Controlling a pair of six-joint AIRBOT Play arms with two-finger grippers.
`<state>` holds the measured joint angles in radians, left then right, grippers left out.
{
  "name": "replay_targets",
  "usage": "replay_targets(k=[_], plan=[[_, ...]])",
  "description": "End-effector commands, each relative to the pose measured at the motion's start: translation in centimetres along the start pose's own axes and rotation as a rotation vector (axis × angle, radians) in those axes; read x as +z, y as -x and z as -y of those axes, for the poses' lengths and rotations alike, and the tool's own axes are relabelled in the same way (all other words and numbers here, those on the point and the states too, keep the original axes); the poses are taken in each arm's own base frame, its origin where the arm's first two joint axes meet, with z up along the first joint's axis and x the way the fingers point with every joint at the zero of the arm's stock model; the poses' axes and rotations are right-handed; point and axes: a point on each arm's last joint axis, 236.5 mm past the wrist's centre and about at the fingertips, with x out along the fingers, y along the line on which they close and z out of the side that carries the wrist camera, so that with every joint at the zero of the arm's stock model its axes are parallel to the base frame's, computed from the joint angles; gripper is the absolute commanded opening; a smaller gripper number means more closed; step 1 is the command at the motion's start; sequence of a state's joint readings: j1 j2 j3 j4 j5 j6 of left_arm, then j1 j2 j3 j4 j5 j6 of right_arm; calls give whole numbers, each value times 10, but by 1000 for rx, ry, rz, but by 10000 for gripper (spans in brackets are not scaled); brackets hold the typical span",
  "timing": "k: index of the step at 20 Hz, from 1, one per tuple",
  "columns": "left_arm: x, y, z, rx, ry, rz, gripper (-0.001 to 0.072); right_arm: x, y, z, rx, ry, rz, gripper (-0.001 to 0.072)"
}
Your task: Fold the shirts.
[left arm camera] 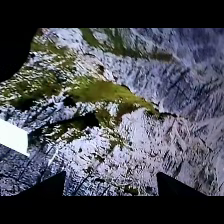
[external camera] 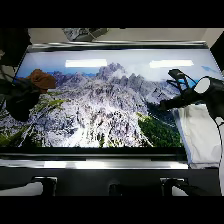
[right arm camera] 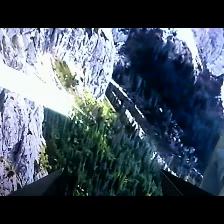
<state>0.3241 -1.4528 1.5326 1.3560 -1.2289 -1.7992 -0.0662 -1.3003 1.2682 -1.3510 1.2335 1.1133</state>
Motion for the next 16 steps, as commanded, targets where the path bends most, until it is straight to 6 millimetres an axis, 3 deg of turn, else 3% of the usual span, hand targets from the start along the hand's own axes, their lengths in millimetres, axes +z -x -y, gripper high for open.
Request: replay_targets(k=[1, 4, 7, 10, 13, 16], plan=[[45, -1, -53, -239, 340, -42, 720, 4, 0, -7, 29, 24, 17, 697], [42, -17, -126, -215, 451, -27, 720, 1, 0, -18, 74, 41, 7, 697], [44, -42, -168, -183, 499, 32, 720, 6, 1, -27, 115, 26, 28, 697], [49, -72, -181, -172, 526, 55, 720, 9, 1, -29, 124, 20, 40, 696], [62, -98, -173, -245, 523, 94, 720, 9, 2, -35, 149, 14, 38, 696], [61, -124, -176, -234, 542, 93, 720, 10, 4, -46, 195, 2, 41, 696]])
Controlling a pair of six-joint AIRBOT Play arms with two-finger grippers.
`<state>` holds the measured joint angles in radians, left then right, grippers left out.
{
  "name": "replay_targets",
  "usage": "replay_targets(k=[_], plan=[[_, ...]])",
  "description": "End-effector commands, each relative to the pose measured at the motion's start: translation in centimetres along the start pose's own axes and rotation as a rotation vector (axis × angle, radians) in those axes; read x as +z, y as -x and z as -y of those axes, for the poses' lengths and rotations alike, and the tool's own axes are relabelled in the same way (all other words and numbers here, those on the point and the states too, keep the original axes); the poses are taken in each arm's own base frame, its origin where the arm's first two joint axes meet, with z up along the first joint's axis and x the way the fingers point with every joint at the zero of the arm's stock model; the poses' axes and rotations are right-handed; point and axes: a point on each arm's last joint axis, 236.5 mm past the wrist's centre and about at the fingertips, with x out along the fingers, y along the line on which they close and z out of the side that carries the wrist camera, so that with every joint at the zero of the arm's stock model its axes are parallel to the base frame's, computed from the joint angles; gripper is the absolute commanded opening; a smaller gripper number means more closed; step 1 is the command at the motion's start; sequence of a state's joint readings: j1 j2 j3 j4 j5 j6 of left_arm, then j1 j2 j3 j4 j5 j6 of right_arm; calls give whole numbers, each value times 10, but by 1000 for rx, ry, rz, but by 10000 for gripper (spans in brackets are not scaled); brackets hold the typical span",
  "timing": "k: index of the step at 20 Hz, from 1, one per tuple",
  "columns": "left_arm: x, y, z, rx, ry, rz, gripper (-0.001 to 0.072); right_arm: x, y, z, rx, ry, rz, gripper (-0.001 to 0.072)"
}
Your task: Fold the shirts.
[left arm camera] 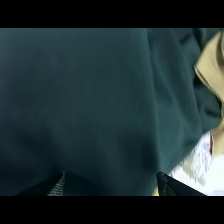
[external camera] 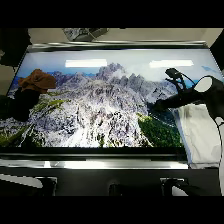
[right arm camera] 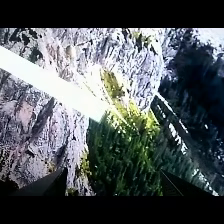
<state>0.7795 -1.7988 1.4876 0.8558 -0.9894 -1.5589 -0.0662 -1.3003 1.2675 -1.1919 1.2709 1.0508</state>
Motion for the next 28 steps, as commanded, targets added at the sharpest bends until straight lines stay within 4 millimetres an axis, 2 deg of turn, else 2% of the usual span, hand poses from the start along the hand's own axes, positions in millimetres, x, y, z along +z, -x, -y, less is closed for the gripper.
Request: replay_targets(k=[1, 2, 3, 4, 5, 6, 8, 10, 11, 13, 15, 16, 17, 19, 21, 23, 25, 26, 27, 28], plan=[[6, -28, -8, -12, 17, 27, 717, 2, 0, -14, 59, -16, 8, 696], [6, -33, -10, -8, 18, 30, 705, 3, 0, -17, 70, -24, 10, 696], [6, -36, -10, -7, 18, 30, 475, 3, 0, -21, 87, -28, 11, 696], [6, -35, -10, -7, 17, 31, 147, 3, 1, -23, 97, -30, 10, 696], [4, -33, -6, -15, 10, 18, 34, 2, 1, -24, 100, -30, 6, 696], [0, -27, 2, -25, -16, 1, 33, 1, 1, -24, 101, -29, 3, 695], [4, -1, 29, -58, -110, 20, 31, 0, 1, -23, 99, -27, 0, 695], [14, 48, 77, -103, -266, 122, 31, -3, 1, -25, 104, -17, -12, 695], [12, 79, 105, -129, -348, 176, 30, -3, 1, -25, 106, -4, -14, 693], [-8, 141, 166, -193, -481, 275, 30, -3, 3, -25, 101, 1, -11, 685], [-48, 203, 228, -278, -610, 361, 31, -1, 9, -26, 92, 18, 2, 675], [-79, 235, 259, -336, -674, 396, 30, 0, 15, -28, 85, 33, 17, 675], [-115, 265, 288, -405, -723, 415, 31, 2, 22, -29, 76, 47, 34, 675], [-191, 312, 330, -554, -787, 397, 31, 5, 40, -33, 47, 70, 73, 675], [-266, 344, 358, -709, -825, 316, 31, 7, 63, -37, 3, 99, 119, 676], [-329, 364, 376, -838, -877, 222, 31, 7, 87, -37, -62, 130, 166, 676], [-377, 368, 383, -914, -891, 100, 31, 2, 111, -36, -132, 160, 199, 677], [-397, 363, 383, -930, -906, 45, 31, 0, 122, -35, -164, 173, 211, 677], [-417, 351, 378, -926, -922, -19, 31, -4, 132, -34, -200, 184, 221, 677], [-433, 330, 367, -893, -934, -85, 31, -8, 140, -31, -233, 183, 226, 677]])
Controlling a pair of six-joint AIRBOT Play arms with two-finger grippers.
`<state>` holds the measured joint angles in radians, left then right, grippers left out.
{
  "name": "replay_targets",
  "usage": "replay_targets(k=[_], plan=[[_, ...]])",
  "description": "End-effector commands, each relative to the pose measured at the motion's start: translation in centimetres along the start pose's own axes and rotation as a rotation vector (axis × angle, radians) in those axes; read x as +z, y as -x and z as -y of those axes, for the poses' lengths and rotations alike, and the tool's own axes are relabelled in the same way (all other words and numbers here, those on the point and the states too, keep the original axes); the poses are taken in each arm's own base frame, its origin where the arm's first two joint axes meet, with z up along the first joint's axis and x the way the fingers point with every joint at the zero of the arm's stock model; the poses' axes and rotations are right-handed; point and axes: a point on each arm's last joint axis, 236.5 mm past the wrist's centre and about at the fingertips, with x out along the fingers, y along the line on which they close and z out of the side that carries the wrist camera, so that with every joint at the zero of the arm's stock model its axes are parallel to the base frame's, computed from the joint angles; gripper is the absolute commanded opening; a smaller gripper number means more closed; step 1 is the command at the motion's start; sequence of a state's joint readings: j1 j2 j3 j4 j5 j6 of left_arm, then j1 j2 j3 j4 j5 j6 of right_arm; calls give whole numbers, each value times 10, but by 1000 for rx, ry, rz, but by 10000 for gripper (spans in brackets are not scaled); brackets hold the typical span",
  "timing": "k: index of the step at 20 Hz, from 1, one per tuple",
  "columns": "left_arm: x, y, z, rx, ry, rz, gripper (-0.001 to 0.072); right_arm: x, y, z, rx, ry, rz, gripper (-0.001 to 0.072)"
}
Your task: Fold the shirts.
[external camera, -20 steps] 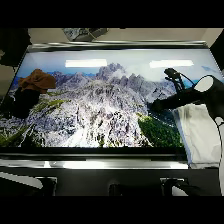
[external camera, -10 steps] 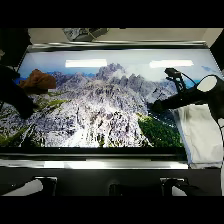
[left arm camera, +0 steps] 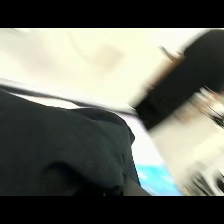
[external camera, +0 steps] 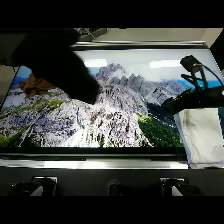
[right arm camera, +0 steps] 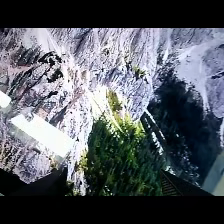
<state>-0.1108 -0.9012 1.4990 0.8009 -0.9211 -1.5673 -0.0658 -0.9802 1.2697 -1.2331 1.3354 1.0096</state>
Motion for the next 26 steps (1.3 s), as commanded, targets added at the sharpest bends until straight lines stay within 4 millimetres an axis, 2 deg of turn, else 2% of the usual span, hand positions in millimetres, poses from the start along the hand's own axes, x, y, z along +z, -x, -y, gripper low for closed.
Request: replay_targets(k=[1, 4, 7, 9, 11, 13, 14, 15, 16, 18, 20, 21, 23, 24, 26], plan=[[-76, -27, 22, -81, 56, -187, 31, -9, 36, 10, -127, 28, 14, 676], [-162, -57, -23, -16, 169, -395, 31, -24, 39, 5, -111, 28, -45, 676], [-235, -76, -80, 92, 256, -557, 31, -27, 33, 4, -95, 22, -66, 675], [-281, -86, -120, 168, 318, -661, 31, -32, 19, 6, -67, 9, -111, 675], [-307, -100, -156, 234, 391, -718, 32, -37, -7, 10, -20, -14, -171, 675], [-318, -110, -188, 287, 451, -743, 36, -41, -41, 7, 66, -53, -225, 668], [-317, -112, -199, 299, 491, -745, 167, -42, -58, 0, 132, -75, -243, 668], [-312, -112, -205, 298, 529, -744, 531, -41, -73, -10, 208, -87, -250, 669], [-302, -108, -211, 296, 539, -744, 713, -38, -87, -22, 291, -91, -246, 671], [-272, -89, -219, 253, 469, -760, 714, -38, -107, -35, 396, -108, -257, 679], [-249, -56, -240, 298, 445, -788, 714, -48, -118, -41, 448, -130, -305, 679], [-245, -37, -252, 329, 421, -811, 711, -52, -122, -45, 465, -129, -329, 679], [-259, -1, -267, 391, 411, -909, 706, -55, -130, -59, 483, -98, -348, 684], [-273, 8, -265, 386, 435, -948, 706, -53, -135, -66, 483, -78, -342, 699], [-310, 12, -250, 331, 477, -1004, 701, -40, -148, -81, 467, -37, -298, 700]])
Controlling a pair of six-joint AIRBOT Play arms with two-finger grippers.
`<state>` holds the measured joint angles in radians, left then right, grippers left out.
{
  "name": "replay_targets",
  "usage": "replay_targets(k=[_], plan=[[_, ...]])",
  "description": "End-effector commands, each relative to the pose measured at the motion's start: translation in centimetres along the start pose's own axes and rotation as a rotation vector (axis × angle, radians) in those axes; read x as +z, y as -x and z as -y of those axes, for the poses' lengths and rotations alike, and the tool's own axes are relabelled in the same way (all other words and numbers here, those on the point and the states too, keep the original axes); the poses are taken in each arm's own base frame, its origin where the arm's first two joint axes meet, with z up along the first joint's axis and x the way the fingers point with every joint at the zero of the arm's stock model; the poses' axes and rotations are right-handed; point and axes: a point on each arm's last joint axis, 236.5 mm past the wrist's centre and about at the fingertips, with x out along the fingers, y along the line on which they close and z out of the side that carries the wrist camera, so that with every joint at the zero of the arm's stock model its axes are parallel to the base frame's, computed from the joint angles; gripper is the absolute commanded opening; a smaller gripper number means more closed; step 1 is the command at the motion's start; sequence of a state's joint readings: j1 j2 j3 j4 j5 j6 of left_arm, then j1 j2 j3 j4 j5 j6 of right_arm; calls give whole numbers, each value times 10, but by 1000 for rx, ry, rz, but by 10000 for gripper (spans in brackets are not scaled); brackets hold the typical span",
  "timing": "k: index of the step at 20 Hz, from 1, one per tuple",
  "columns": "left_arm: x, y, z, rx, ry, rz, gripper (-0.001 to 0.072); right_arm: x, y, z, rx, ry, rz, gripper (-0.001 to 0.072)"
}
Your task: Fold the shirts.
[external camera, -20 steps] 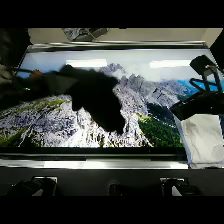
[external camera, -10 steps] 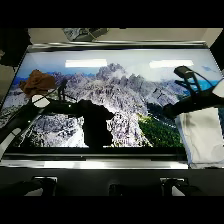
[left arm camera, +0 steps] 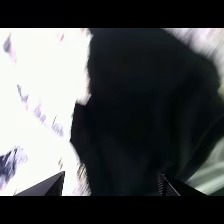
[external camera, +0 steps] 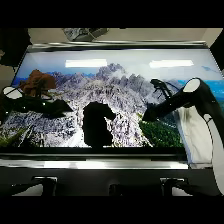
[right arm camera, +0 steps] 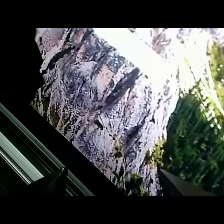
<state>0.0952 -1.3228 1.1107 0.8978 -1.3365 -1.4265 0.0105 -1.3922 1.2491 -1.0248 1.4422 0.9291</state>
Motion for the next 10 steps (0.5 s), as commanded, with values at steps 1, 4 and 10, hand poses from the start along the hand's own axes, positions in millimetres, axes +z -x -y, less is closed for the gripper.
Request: replay_targets(k=[1, 4, 10], plan=[[-58, -28, -12, -30, 7, -154, 696, 27, -27, -17, 2, 62, 52, 700], [-101, -79, -3, -80, 11, -221, 696, 54, -42, -30, 7, 83, 131, 700], [-115, -127, -4, -26, -31, -162, 595, 82, -48, -31, -40, 105, 226, 697]])
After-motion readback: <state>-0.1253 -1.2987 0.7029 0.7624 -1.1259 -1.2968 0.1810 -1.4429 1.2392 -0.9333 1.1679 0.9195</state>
